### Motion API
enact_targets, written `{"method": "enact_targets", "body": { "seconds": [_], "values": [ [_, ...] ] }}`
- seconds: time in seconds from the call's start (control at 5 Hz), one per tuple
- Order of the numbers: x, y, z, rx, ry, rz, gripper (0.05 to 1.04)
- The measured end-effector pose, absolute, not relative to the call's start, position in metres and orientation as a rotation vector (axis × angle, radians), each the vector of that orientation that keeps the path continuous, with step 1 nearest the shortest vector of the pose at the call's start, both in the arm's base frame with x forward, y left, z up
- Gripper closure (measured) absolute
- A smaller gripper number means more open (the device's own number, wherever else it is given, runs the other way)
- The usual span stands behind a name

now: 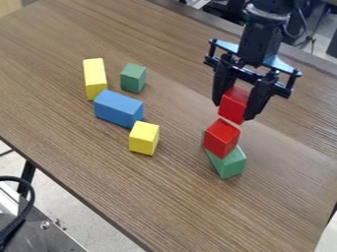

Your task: Put the red block on the top of the red arch

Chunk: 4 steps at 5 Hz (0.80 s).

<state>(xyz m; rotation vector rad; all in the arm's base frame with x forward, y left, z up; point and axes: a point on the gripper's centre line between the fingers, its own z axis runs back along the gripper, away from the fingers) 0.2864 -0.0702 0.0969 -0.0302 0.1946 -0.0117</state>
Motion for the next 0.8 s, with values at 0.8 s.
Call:
{"method": "enact_targets", "body": {
  "seconds": [0.8],
  "values": [
    [0.265, -0.063, 0.091, -0.007, 0.243, -0.026, 0.499]
  ]
}}
